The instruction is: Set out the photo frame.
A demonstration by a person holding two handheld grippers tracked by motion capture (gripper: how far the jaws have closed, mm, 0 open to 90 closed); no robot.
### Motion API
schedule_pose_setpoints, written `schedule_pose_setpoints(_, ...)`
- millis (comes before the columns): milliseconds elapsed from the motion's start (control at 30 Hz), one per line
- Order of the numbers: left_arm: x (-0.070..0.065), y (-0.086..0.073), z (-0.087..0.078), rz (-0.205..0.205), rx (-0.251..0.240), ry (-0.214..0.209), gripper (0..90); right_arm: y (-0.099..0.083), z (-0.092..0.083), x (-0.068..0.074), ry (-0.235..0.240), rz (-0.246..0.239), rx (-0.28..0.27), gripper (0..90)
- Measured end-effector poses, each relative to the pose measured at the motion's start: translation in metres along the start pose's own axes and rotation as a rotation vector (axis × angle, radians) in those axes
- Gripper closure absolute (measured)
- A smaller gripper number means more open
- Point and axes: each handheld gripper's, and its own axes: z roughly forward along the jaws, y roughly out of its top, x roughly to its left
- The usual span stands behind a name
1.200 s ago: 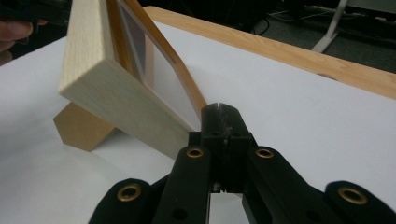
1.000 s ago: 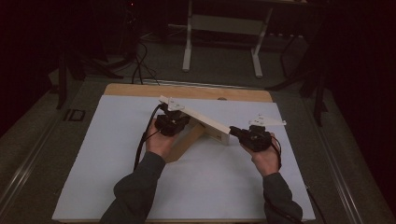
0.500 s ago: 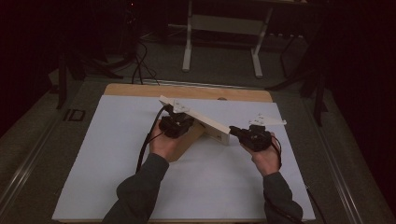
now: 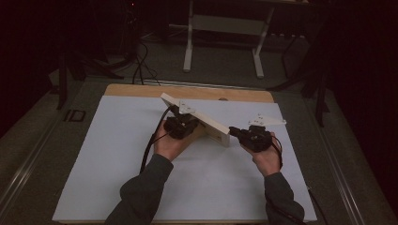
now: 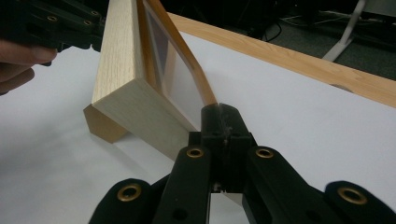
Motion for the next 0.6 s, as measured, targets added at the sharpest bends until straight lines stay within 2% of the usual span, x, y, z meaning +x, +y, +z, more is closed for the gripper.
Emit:
schedule_pose_setpoints(367,-0.0069,0.0008,0.0054,0.018,0.015,-0.008,90.0,0.0022,-0.0007,0.0054,0.020,-0.022,0.003,90.0)
schedule_pose_setpoints(600,-0.0067,0.0006,0.0064,0.022,0.020,-0.007,90.0,0.0039,0.0016,0.0087,0.040,-0.036,0.007,90.0)
